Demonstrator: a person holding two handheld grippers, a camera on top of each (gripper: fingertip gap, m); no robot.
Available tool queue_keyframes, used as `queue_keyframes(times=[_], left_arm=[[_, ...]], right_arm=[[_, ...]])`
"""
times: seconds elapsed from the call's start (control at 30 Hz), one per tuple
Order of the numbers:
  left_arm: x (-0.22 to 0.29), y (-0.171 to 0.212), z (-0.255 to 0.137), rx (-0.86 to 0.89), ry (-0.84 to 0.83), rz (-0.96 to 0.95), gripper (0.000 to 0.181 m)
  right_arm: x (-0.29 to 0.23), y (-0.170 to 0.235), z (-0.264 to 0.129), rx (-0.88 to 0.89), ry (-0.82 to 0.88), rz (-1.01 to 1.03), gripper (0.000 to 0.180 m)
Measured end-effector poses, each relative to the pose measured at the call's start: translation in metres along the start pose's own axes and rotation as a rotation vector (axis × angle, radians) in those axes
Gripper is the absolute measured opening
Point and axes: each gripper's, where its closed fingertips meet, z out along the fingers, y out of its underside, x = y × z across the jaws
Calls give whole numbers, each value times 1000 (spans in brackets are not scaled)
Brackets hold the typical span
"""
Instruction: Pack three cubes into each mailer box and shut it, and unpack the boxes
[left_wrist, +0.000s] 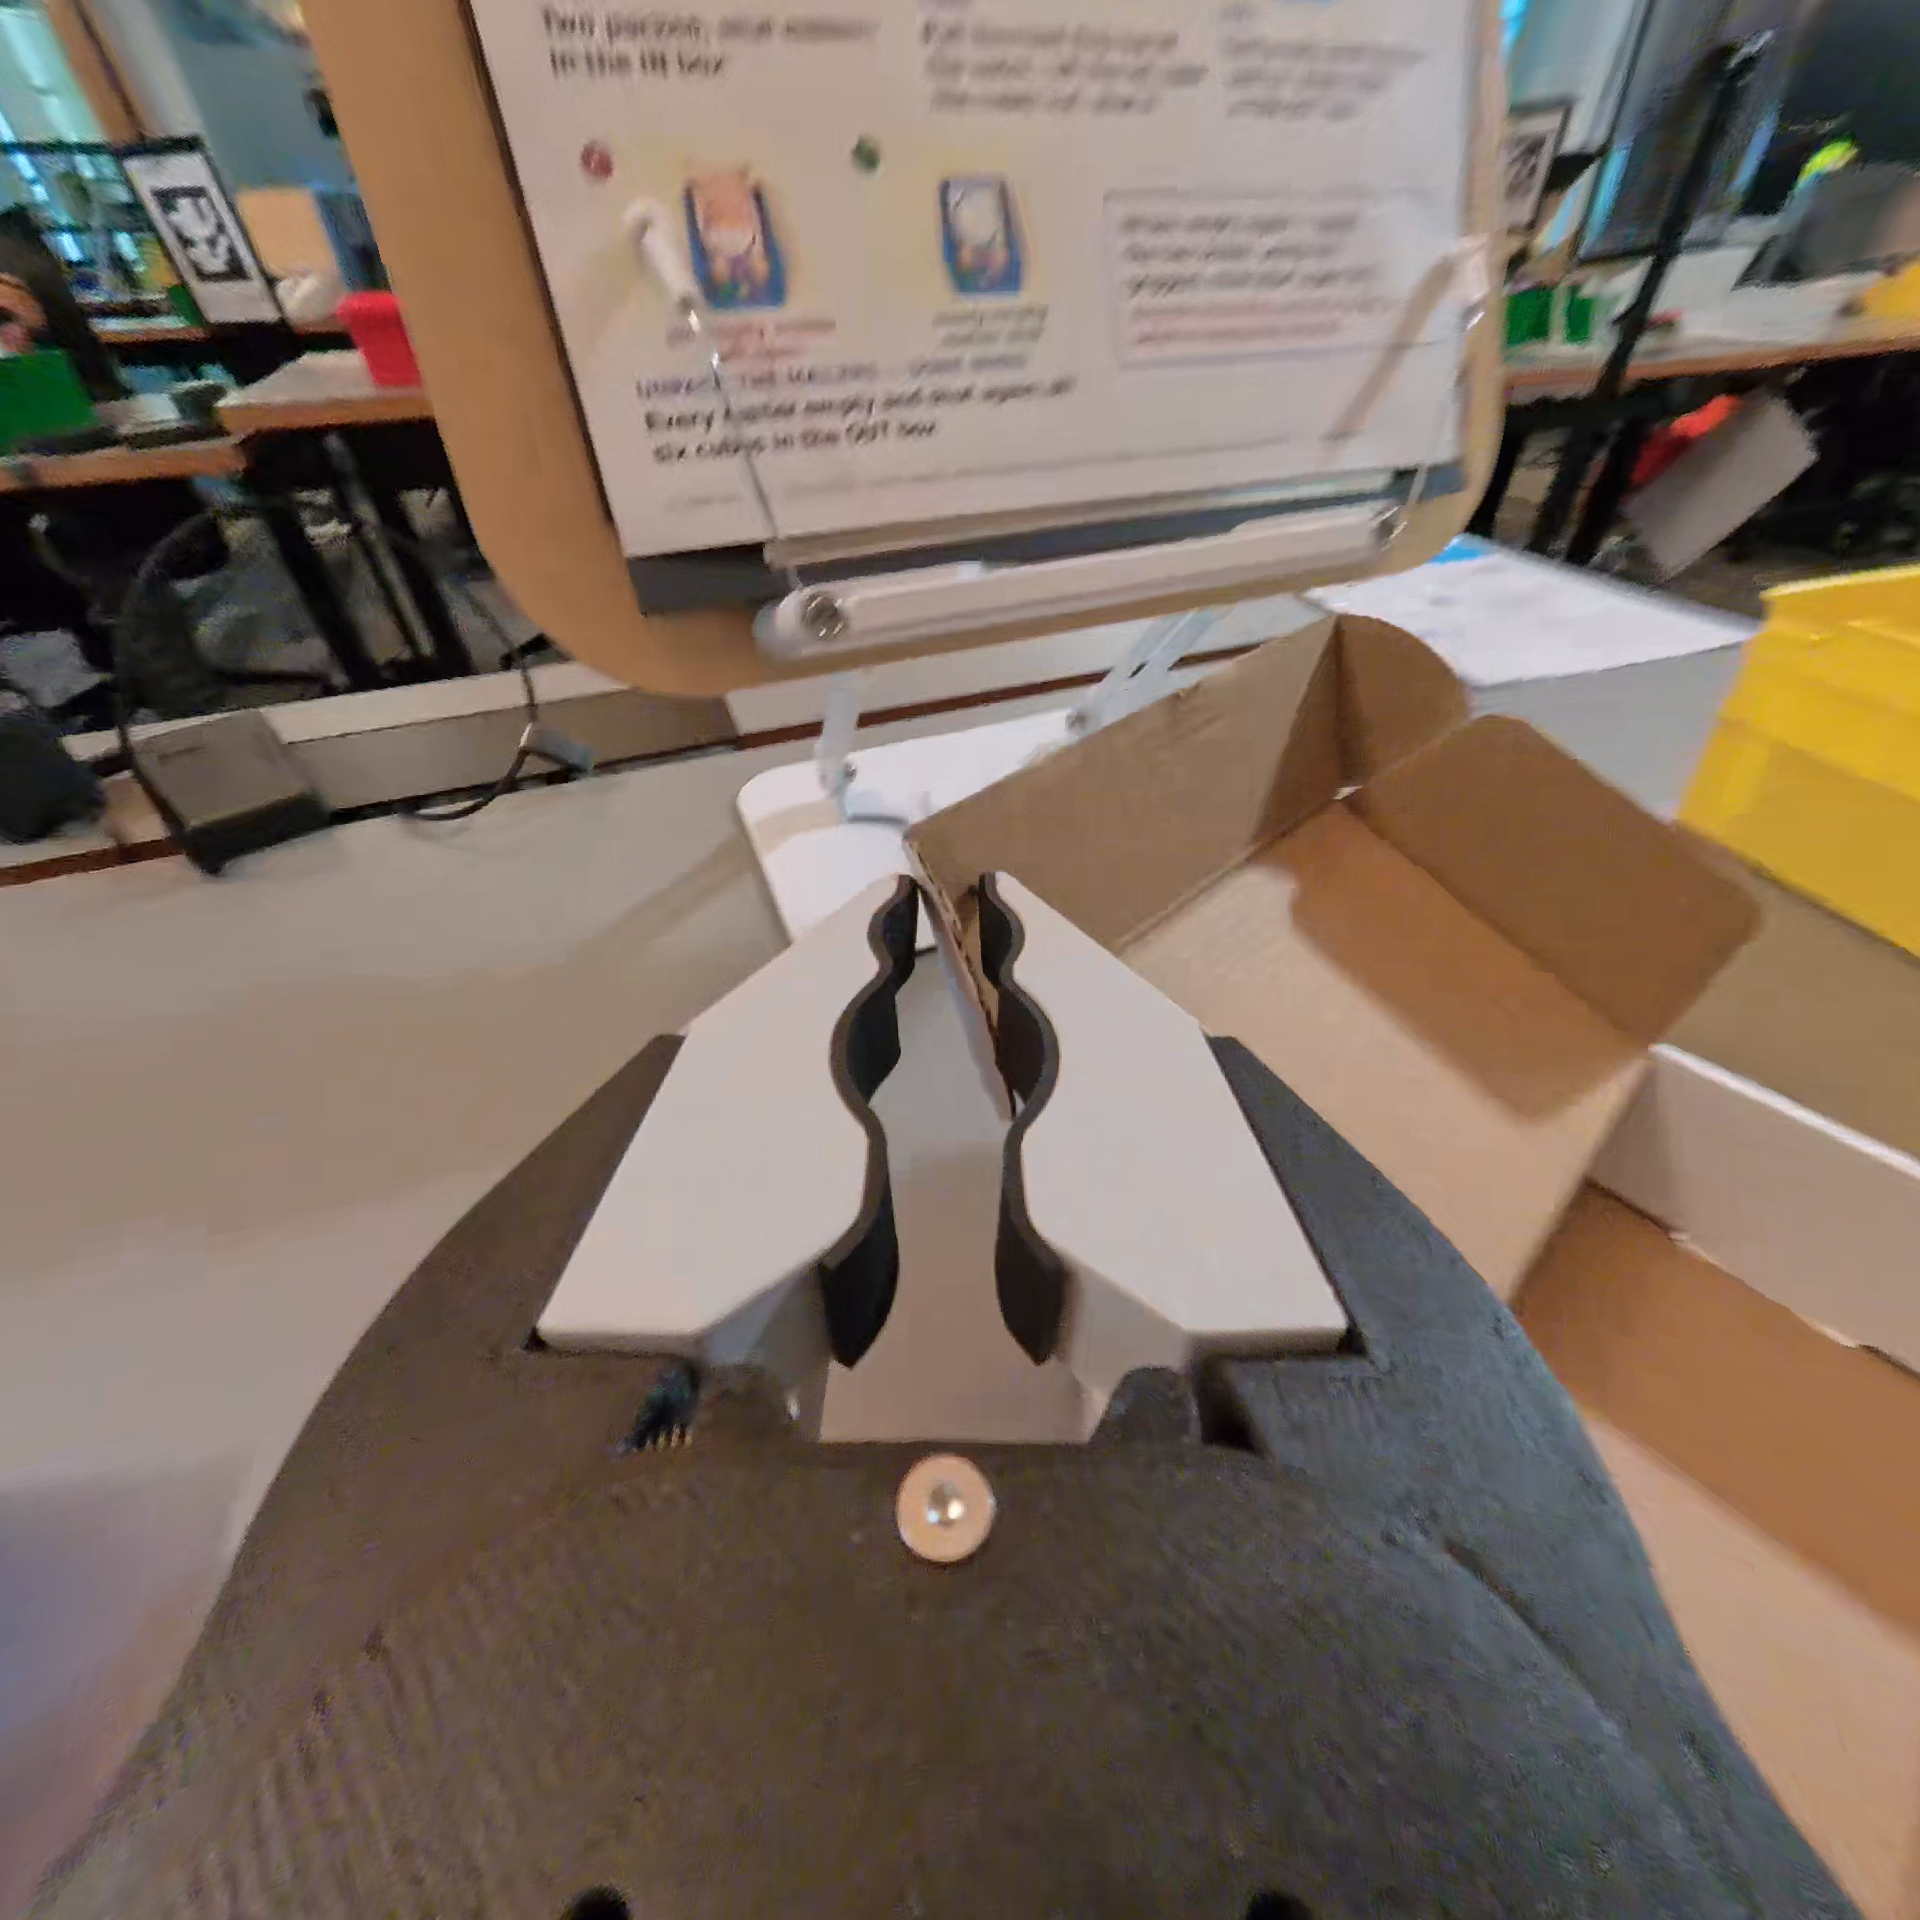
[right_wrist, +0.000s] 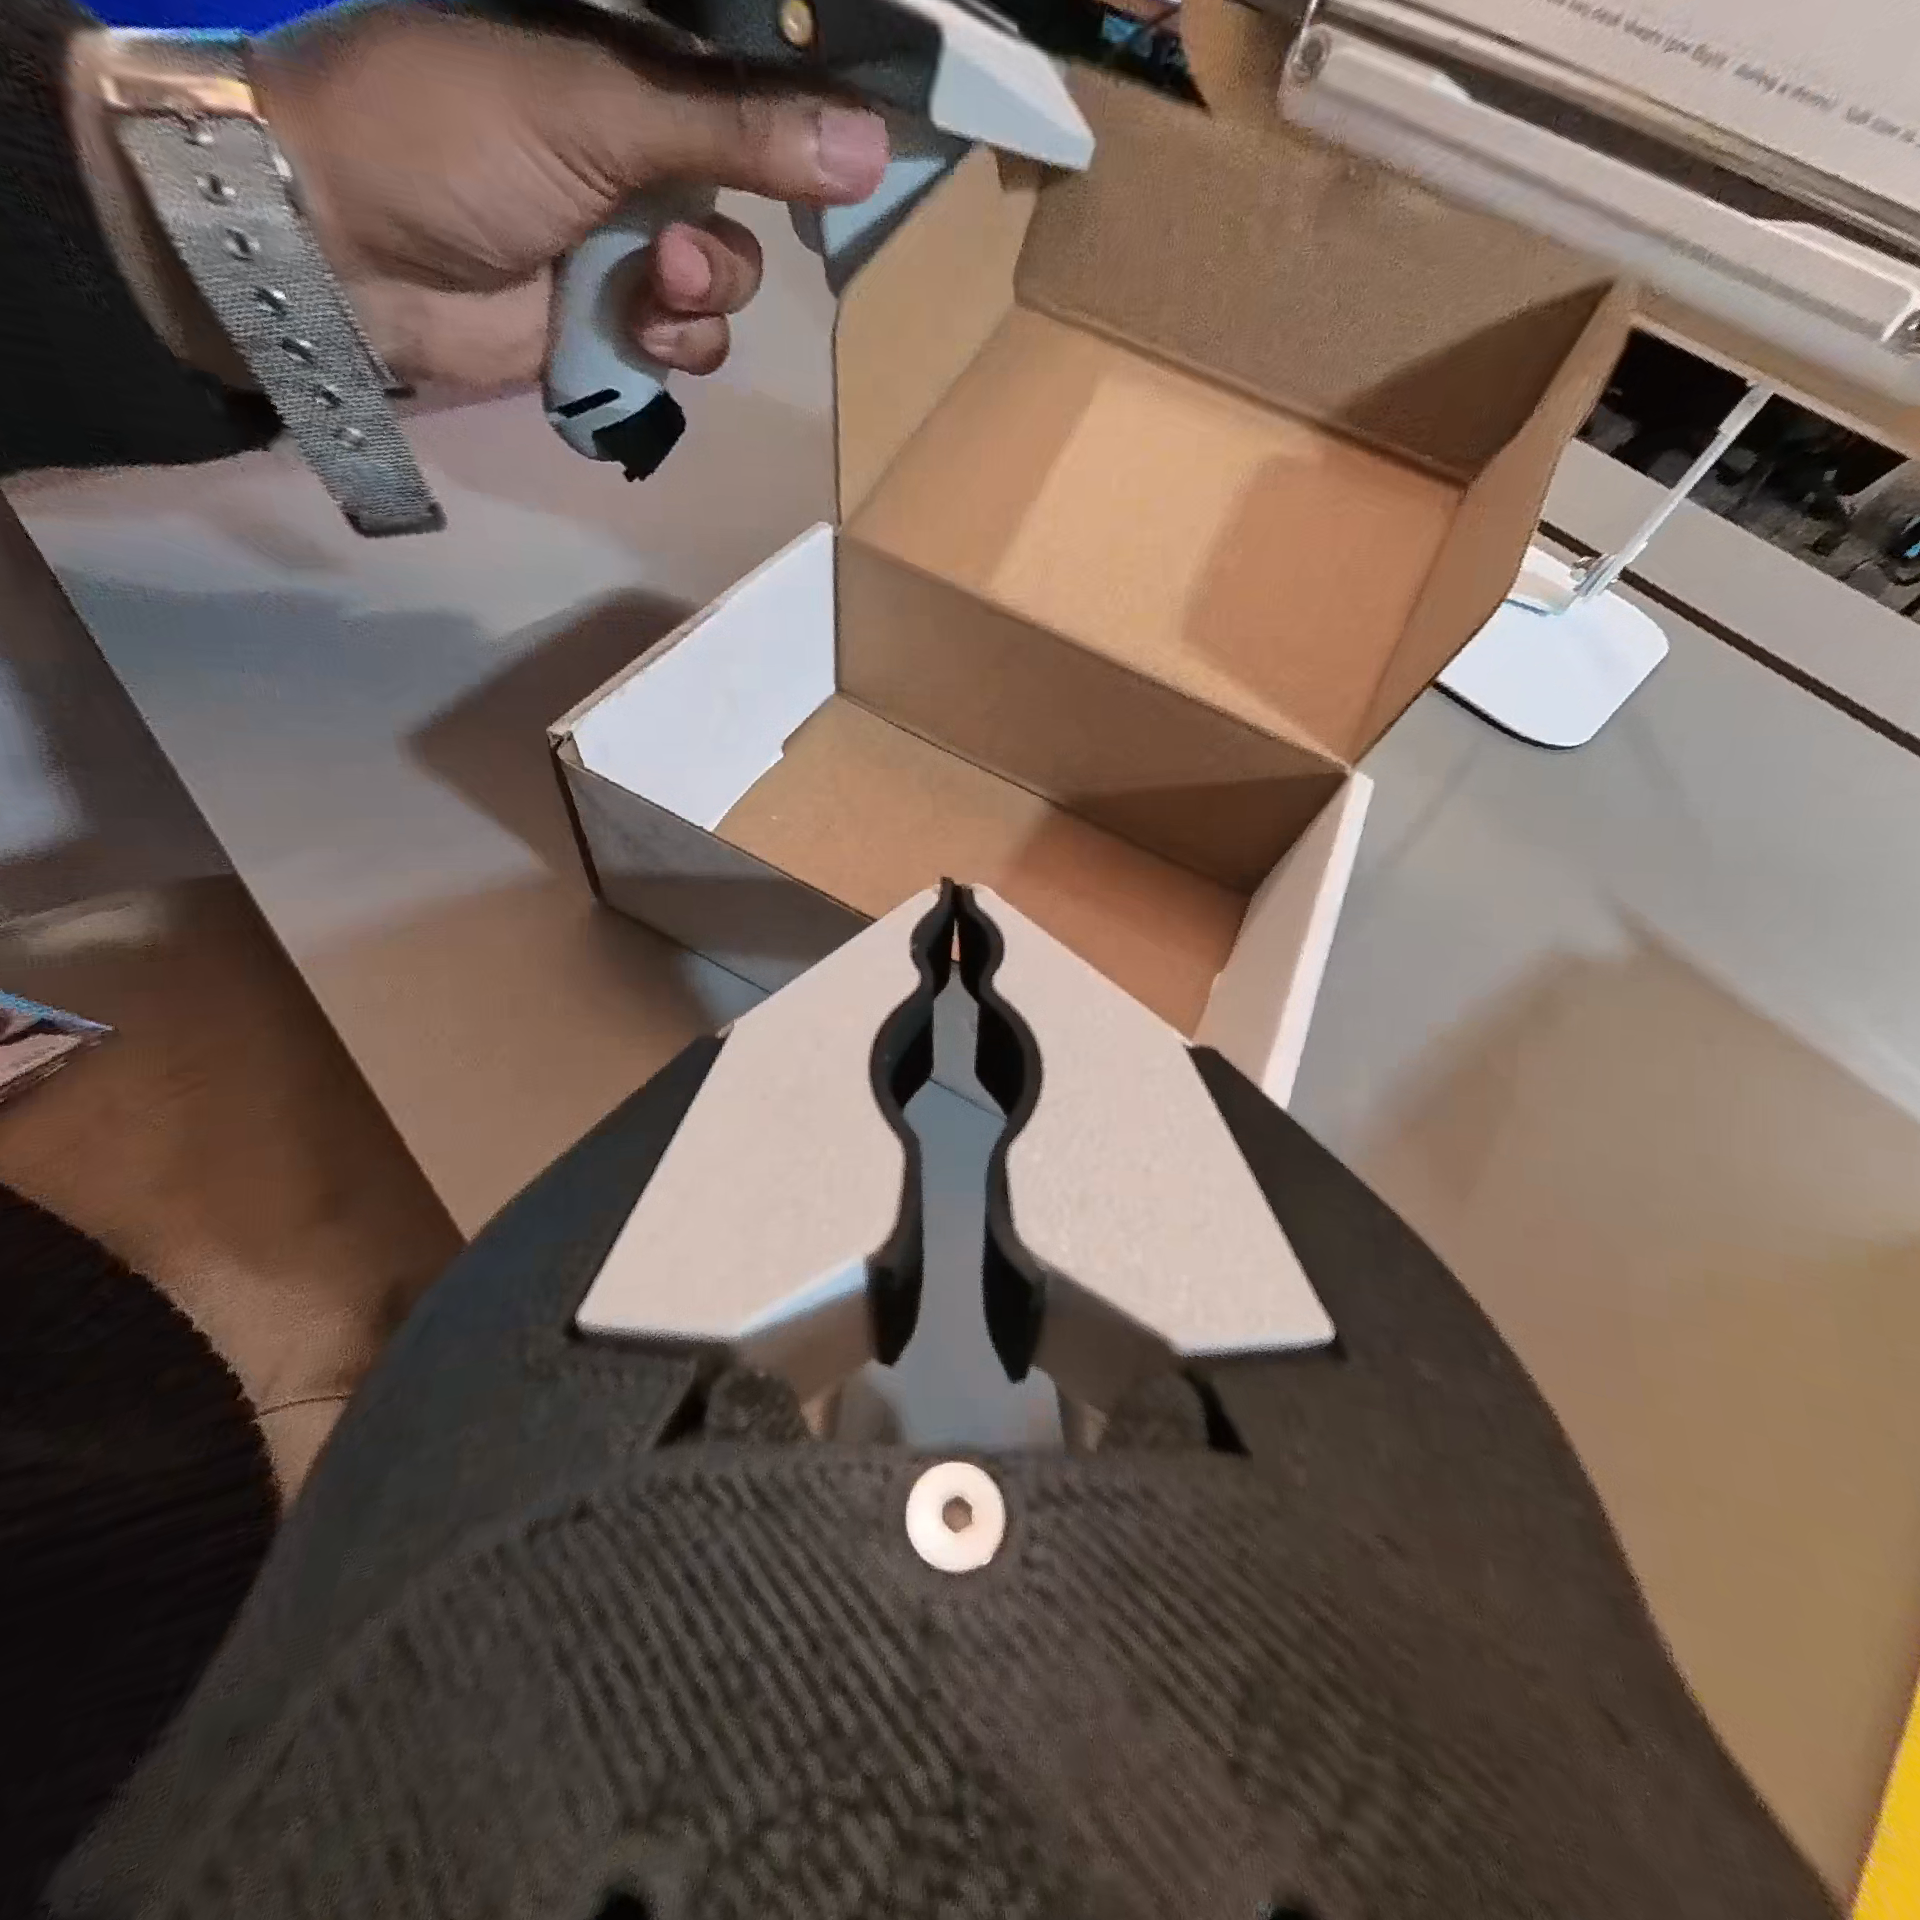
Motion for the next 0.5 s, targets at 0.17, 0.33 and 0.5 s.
queue_keyframes(times=[0.17,0.33,0.5], left_arm=[[-11,26,16,-100,-95,217,8],[6,27,20,-48,-62,323,5],[26,15,33,-60,6,196,13]], right_arm=[[-6,0,-5,14,-1,-20,0],[-7,-4,-11,57,37,-62,0],[-2,-5,-11,63,118,-105,0]])
